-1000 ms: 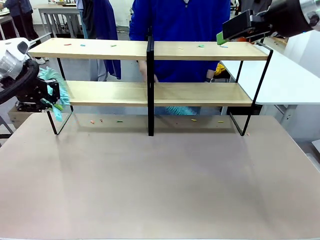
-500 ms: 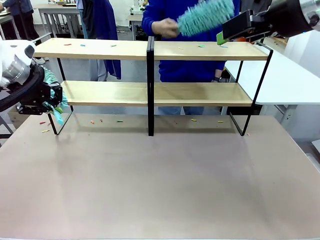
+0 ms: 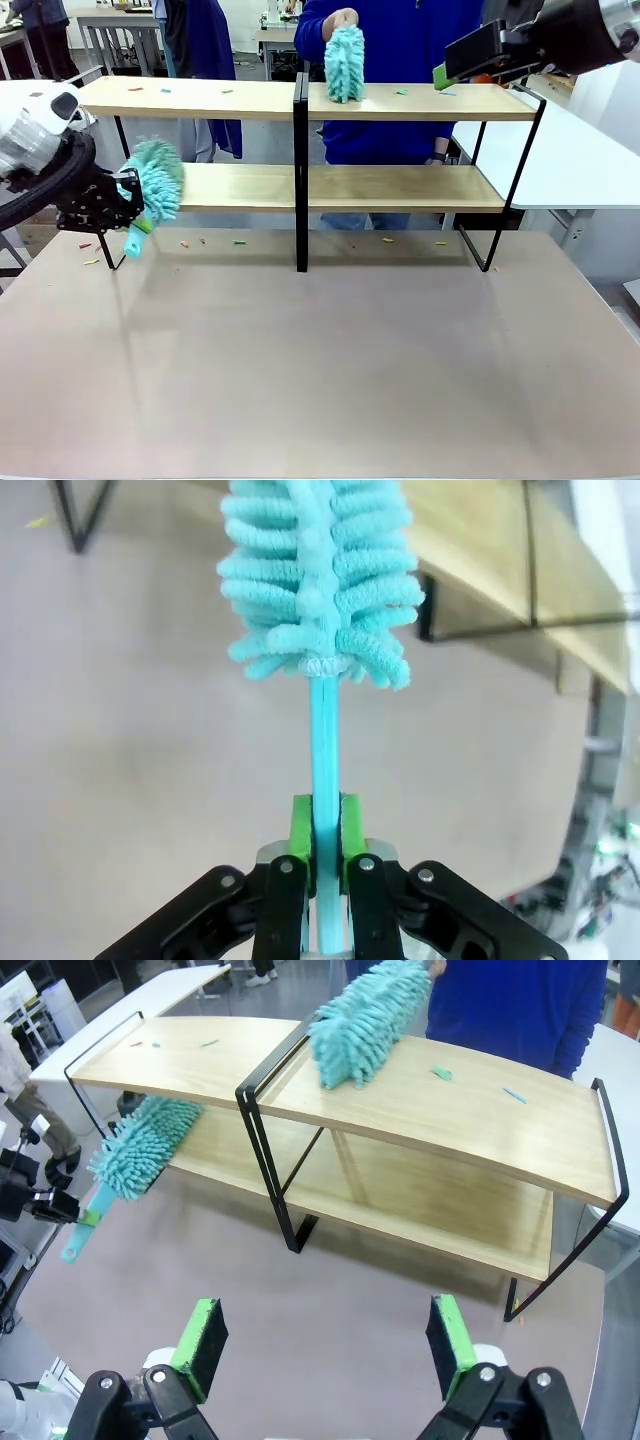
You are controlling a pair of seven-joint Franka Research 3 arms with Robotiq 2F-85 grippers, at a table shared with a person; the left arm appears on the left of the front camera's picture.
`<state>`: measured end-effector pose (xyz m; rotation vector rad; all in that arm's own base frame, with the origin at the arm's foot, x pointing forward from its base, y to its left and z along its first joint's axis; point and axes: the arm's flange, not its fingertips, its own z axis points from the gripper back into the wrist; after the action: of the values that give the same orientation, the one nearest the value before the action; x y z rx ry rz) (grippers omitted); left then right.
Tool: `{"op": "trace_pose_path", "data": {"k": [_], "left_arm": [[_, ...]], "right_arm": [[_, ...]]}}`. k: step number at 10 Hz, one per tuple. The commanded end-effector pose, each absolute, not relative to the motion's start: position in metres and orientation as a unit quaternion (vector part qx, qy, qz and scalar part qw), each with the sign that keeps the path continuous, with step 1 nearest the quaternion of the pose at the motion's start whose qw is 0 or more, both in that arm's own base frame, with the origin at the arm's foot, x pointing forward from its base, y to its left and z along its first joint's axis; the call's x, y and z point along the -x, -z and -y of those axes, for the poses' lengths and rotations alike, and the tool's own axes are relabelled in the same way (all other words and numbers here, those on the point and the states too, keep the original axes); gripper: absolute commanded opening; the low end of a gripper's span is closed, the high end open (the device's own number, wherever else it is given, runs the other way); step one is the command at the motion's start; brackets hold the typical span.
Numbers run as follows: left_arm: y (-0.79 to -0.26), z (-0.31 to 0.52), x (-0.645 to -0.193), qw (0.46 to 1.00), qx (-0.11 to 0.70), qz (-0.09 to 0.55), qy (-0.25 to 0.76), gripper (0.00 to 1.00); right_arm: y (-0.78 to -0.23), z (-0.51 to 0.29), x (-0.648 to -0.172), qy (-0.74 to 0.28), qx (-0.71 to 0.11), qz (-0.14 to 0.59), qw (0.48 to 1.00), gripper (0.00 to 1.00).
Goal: Clean the shelves.
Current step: Clean a randomly selected level of the Shelf with the Duster.
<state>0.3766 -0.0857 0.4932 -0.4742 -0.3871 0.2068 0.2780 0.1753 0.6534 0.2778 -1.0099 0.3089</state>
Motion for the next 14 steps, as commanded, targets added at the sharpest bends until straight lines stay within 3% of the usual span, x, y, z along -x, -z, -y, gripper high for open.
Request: {"op": "trace_pose_path", "data": {"k": [1, 4, 6, 8, 10, 12, 14], "left_arm": [[-0.502, 0.055, -0.365, 0.947, 0.285, 0.141, -0.046, 0.12], [-0.519, -0.007, -0.333, 0.933, 0.339, -0.011, 0.122, 0.12], [-0.541, -0.07, -0.3, 0.869, 0.431, -0.025, 0.243, 0.12], [-0.554, -0.128, -0.272, 0.825, 0.476, 0.013, 0.305, 0.12], [-0.566, -0.196, -0.226, 0.763, 0.508, 0.113, 0.383, 0.12], [-0.593, -0.252, -0.196, 0.743, 0.535, 0.229, 0.33, 0.12], [-0.635, -0.299, -0.189, 0.736, 0.544, 0.285, 0.284, 0.12]], "right_arm": [[-0.653, -0.174, -0.278, -0.146, -0.132, 0.48, 0.855, 1.0], [-0.653, -0.174, -0.278, -0.146, -0.132, 0.48, 0.855, 1.0], [-0.653, -0.174, -0.278, -0.146, -0.132, 0.48, 0.855, 1.0], [-0.653, -0.174, -0.278, -0.146, -0.132, 0.48, 0.855, 1.0], [-0.653, -0.174, -0.278, -0.146, -0.132, 0.48, 0.855, 1.0], [-0.653, -0.174, -0.278, -0.146, -0.132, 0.48, 0.855, 1.0], [-0.653, -0.174, -0.278, -0.146, -0.132, 0.48, 0.855, 1.0]]}}
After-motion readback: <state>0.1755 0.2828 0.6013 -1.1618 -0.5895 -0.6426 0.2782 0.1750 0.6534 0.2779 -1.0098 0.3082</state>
